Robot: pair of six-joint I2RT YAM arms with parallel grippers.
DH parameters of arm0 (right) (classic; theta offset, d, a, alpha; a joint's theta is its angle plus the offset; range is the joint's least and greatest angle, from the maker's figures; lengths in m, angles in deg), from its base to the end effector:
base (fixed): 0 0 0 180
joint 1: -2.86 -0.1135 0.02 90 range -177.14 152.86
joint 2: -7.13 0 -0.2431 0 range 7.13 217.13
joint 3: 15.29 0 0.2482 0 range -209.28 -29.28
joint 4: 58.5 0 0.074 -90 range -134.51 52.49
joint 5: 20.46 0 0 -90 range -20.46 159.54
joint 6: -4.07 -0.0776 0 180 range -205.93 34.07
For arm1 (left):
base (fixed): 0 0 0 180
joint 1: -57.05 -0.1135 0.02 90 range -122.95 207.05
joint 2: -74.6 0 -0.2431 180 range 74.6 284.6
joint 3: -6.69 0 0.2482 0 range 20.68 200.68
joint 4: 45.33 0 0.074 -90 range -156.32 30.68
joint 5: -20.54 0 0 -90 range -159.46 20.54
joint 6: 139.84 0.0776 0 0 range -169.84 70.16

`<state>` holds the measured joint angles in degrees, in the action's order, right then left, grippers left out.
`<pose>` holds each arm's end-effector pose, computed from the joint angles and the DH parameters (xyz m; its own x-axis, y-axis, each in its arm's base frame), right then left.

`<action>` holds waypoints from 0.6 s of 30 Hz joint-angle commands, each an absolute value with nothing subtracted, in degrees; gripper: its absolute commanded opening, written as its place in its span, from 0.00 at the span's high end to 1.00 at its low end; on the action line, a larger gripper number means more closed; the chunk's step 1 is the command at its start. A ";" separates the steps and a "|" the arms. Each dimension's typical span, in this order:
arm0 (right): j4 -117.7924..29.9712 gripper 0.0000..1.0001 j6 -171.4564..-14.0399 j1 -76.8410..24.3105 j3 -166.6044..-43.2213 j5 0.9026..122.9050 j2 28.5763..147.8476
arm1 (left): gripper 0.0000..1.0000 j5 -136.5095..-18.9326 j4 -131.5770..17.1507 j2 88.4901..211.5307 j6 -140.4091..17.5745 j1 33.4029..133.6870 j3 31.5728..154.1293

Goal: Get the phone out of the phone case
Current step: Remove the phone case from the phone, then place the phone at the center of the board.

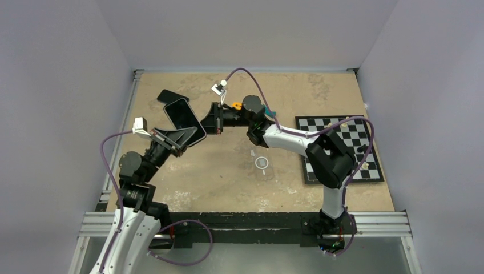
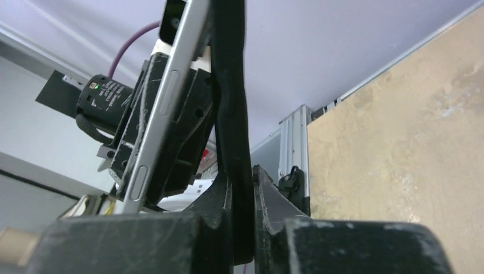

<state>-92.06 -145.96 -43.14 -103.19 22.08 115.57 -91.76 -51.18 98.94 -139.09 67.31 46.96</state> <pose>0.2732 0.3652 0.2855 -0.7751 0.0405 -0.6305 -0.6276 -0.1637 0.7611 0.1726 -0.0612 0.3073 -0.5301 -0.8442 -0.0793 0.1792 -0.0201 -0.9836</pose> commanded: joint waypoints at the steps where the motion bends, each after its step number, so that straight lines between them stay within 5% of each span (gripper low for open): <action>1: -89.57 1.00 -148.58 -41.24 -103.93 30.39 114.45 | 1.00 -91.88 -46.36 99.29 -137.30 67.24 48.66; 12: -42.80 1.00 -122.90 -28.26 -110.10 64.81 106.04 | 1.00 -70.34 -60.97 97.48 -123.68 67.35 42.11; 18: -36.05 1.00 -116.70 -27.41 -100.86 52.75 98.30 | 1.00 -60.32 -44.92 119.18 -122.51 65.69 42.20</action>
